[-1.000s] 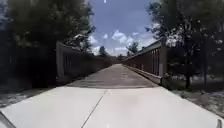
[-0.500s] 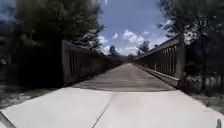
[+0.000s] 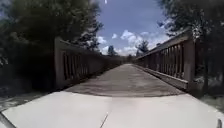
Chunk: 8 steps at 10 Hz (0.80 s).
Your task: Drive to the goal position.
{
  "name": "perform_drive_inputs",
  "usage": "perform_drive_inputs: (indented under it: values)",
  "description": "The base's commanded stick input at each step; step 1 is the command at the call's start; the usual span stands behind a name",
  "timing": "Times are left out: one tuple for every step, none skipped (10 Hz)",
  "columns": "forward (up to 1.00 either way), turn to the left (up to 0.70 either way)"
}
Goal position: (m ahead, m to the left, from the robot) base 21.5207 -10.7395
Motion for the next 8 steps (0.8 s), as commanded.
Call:
perform_drive_inputs:
  values:
    - [0.5, 0.01]
    - [0.5, 0.01]
    - [0.5, 0.01]
    - [0.5, 0.01]
    - [0.5, 0.01]
    - [0.5, 0.01]
    - [0.5, 0.01]
    - [0.5, 0.01]
